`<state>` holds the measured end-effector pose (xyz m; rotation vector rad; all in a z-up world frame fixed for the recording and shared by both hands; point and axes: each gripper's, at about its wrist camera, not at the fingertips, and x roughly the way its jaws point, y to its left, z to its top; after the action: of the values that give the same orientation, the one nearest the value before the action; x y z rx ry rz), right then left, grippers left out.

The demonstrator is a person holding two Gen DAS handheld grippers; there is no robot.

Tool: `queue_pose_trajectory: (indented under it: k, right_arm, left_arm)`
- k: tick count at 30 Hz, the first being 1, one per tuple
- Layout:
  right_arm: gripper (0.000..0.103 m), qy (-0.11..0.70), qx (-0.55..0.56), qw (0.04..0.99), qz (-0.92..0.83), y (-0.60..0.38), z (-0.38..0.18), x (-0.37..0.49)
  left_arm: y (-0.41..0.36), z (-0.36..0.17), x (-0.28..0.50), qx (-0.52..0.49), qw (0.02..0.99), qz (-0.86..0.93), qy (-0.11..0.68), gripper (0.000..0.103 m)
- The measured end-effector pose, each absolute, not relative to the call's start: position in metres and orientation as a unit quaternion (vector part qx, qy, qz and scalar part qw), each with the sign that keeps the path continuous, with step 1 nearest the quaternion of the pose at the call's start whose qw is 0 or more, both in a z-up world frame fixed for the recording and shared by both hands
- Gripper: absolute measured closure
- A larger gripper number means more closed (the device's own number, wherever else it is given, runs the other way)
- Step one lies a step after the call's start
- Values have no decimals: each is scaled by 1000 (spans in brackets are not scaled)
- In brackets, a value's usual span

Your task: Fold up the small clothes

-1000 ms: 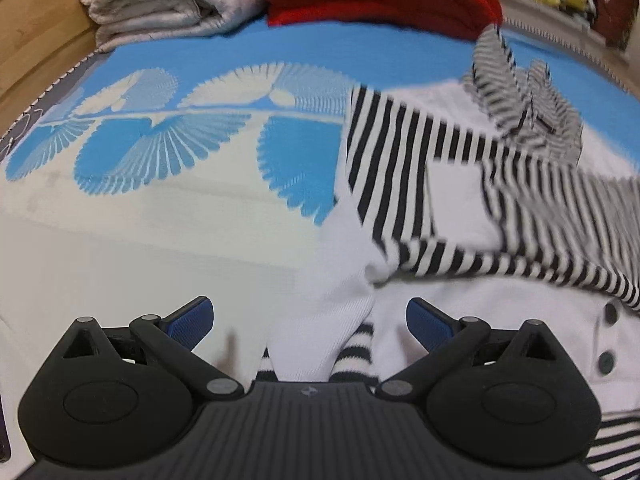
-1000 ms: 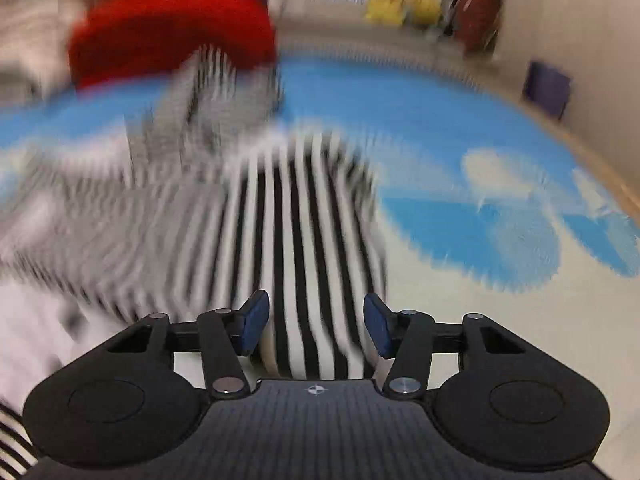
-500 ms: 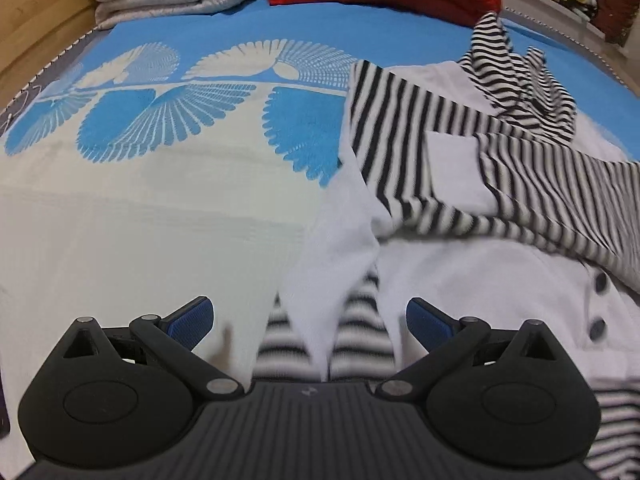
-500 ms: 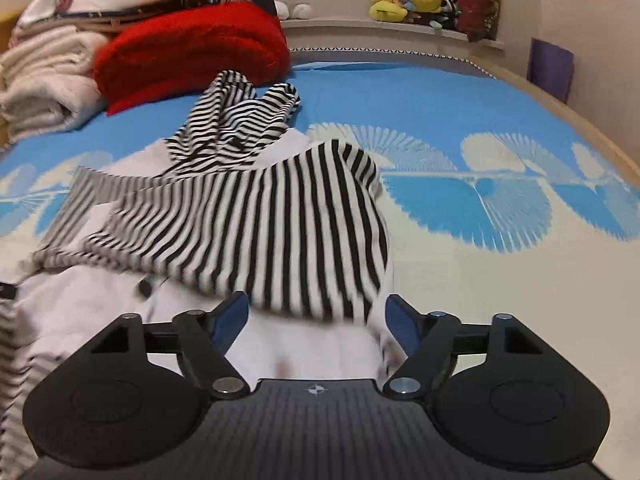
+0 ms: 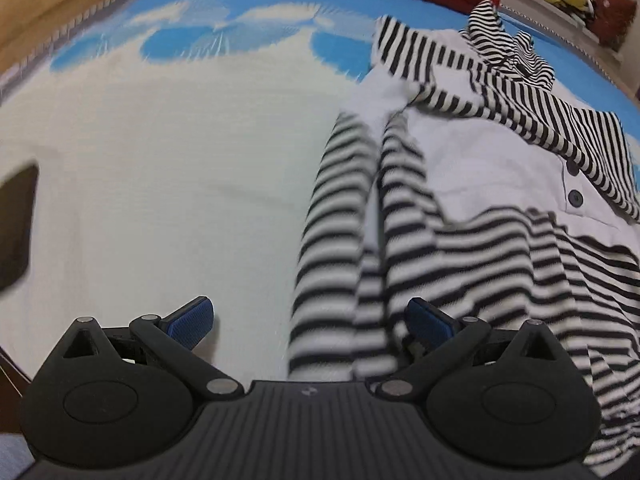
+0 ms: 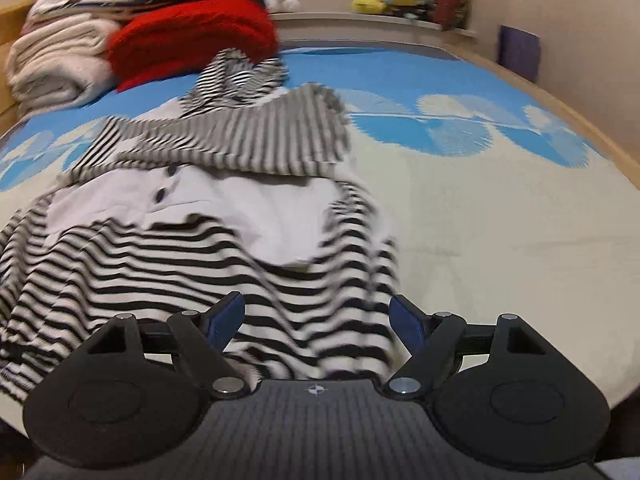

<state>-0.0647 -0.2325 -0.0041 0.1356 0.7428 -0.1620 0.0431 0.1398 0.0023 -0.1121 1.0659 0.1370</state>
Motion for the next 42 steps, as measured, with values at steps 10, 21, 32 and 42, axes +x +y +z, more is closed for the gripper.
queue_pose_trajectory:
  k: [10,21,32,42]
  right_arm:
    - [78,455,197,868,-22,-274,-36,-63]
    - [94,465,209,860,-9,-307,-25,-73]
    - [33,402,128,906,-9,-302,100,-53]
    - [13,229,78,970,28,-249,265,237]
  left_arm:
    - [159,3,14,-198,841,-15,504,94]
    - [154,8,1,-129,848,-8,514,96]
    - [169,108,66,-147,889,-23,434,0]
    - [142,74,227,-96,884,88,449,0]
